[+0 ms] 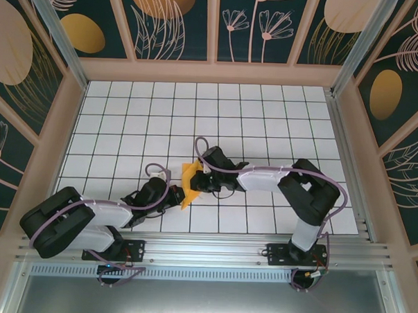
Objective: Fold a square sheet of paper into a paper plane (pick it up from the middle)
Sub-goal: Fourth fold the wing at the center of the table.
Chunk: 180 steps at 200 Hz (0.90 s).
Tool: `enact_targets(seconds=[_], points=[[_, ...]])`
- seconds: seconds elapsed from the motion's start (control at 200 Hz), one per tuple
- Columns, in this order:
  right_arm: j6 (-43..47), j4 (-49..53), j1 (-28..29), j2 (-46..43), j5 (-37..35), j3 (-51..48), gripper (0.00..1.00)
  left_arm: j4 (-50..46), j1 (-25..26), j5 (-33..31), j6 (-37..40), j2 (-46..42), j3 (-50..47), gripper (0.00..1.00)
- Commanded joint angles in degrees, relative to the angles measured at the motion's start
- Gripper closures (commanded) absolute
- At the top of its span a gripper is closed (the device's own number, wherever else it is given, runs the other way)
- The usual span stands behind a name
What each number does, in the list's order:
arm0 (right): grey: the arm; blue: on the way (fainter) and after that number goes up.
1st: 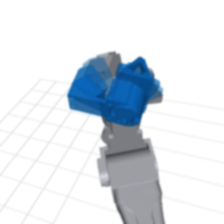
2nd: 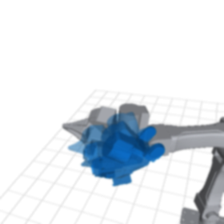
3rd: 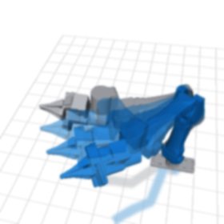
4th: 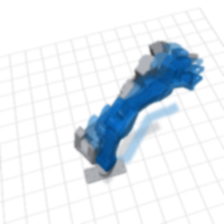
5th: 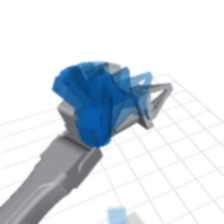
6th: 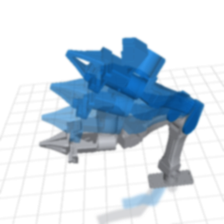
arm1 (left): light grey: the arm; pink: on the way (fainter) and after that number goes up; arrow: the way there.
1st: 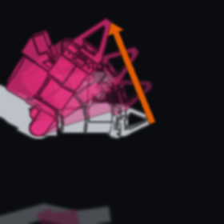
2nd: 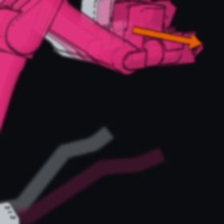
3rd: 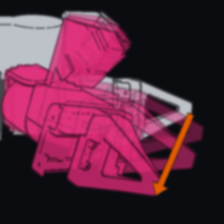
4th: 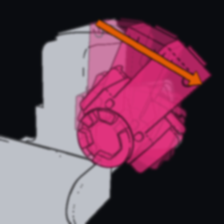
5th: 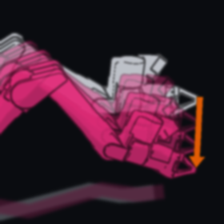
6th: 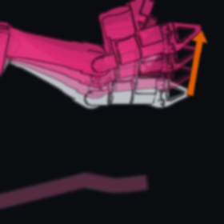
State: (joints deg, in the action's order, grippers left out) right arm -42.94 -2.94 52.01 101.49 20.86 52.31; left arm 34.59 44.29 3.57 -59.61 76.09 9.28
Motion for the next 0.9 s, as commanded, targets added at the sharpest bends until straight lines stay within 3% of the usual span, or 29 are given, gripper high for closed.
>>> enact_targets(seconds=[0.0,0.58,0.896], points=[[-1.01,0.98,0.37,1.85,-2.55,-1.36,0.87,2.02,-0.54,2.07,1.84,1.33,-0.85,0.96],[3.67,5.43,-0.94,4.23,-4.56,0.06,0.89,-1.04,-2.28,6.95,5.72,-1.70,1.13,0.92],[4.05,5.34,-1.03,4.15,-3.63,0.96,0.89,-0.74,-3.01,5.16,5.28,0.12,0.84,0.92]])
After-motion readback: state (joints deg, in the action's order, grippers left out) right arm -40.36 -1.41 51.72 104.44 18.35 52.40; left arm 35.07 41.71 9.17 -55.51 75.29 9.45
